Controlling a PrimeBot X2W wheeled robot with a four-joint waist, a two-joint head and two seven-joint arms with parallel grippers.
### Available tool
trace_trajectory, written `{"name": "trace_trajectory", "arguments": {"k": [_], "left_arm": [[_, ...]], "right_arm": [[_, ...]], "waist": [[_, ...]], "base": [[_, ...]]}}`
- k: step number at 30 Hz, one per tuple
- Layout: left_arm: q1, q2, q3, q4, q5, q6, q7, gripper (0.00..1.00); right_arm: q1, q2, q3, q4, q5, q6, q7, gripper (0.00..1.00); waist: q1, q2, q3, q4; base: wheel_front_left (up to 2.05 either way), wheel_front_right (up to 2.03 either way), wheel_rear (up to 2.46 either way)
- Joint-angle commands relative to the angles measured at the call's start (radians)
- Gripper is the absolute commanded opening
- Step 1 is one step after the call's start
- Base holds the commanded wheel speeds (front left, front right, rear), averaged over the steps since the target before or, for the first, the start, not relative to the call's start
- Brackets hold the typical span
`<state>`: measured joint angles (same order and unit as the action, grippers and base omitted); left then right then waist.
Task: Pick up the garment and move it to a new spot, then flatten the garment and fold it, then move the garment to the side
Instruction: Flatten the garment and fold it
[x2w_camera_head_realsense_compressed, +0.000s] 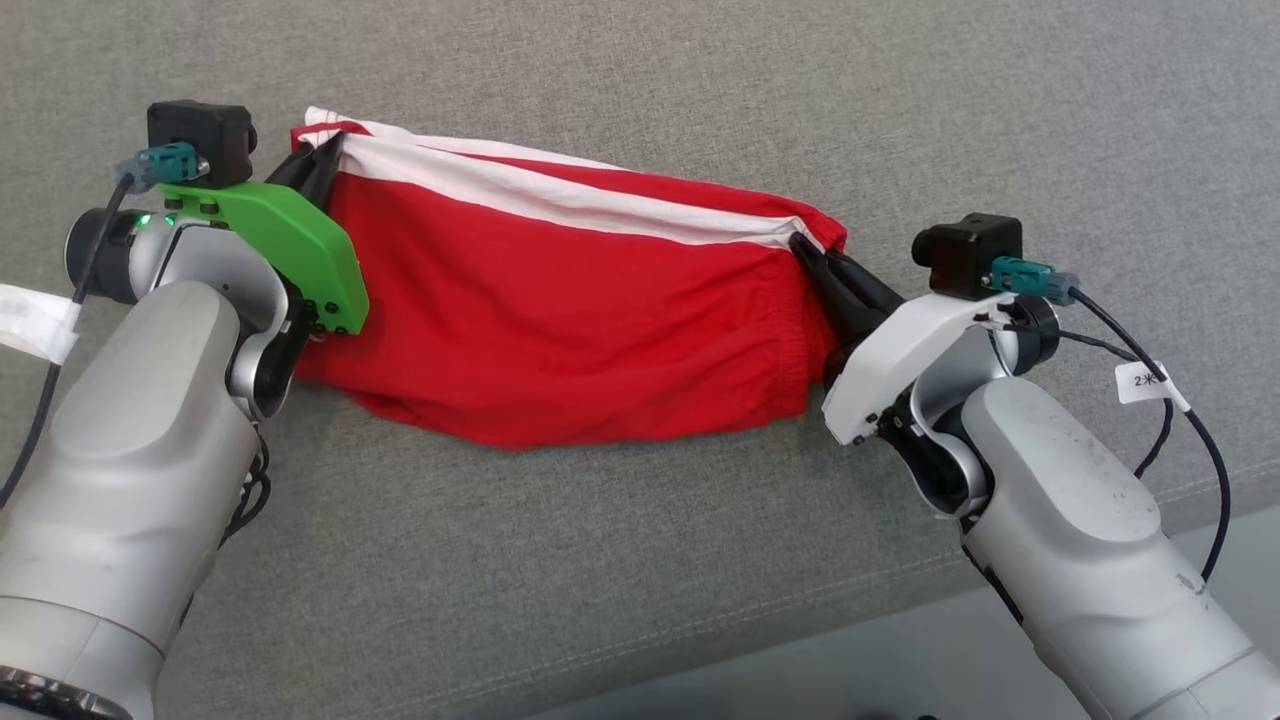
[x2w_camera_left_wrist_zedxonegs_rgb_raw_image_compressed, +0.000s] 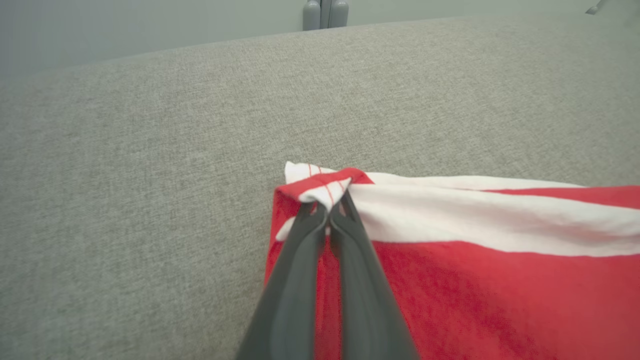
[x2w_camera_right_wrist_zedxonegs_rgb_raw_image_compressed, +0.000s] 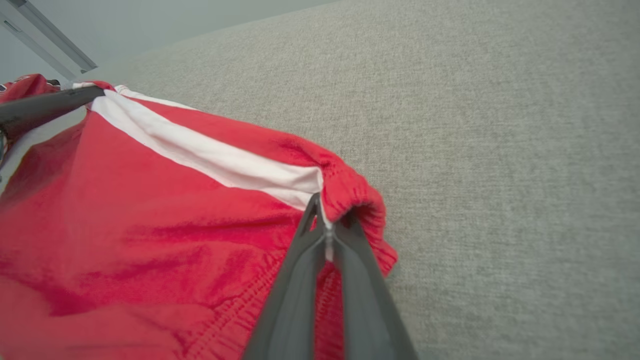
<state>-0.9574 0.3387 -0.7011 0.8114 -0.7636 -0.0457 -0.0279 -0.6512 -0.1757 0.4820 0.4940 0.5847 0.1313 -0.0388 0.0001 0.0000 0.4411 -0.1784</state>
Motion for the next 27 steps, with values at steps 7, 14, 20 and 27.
{"name": "trace_trajectory", "arguments": {"k": [7, 14, 20, 27], "left_arm": [[-0.054, -0.024, -0.001, 0.082, -0.002, -0.009, -0.010, 1.00], [-0.026, -0.028, -0.023, 0.119, 0.006, -0.023, -0.027, 1.00], [0.072, -0.034, -0.019, 0.100, -0.020, -0.008, -0.061, 1.00], [0.222, -0.032, 0.016, 0.059, -0.093, 0.012, -0.055, 1.00]], "right_arm": [[-0.049, 0.009, 0.025, 0.071, 0.023, -0.001, -0.039, 1.00], [-0.036, -0.027, 0.039, 0.102, 0.025, -0.001, -0.062, 1.00], [0.039, -0.081, -0.009, 0.083, 0.016, -0.001, -0.082, 1.00], [0.190, -0.114, -0.129, -0.035, -0.023, -0.001, -0.083, 1.00]], "waist": [[-0.0001, 0.0000, -0.001, -0.005], [-0.0001, 0.0000, -0.051, 0.011], [-0.0001, 0.0000, -0.120, 0.040], [-0.0001, 0.0000, -0.170, 0.056]], "base": [[0.00, 0.00, 0.00], [0.00, 0.00, 0.00], [0.00, 0.00, 0.00], [0.00, 0.00, 0.00]]}}
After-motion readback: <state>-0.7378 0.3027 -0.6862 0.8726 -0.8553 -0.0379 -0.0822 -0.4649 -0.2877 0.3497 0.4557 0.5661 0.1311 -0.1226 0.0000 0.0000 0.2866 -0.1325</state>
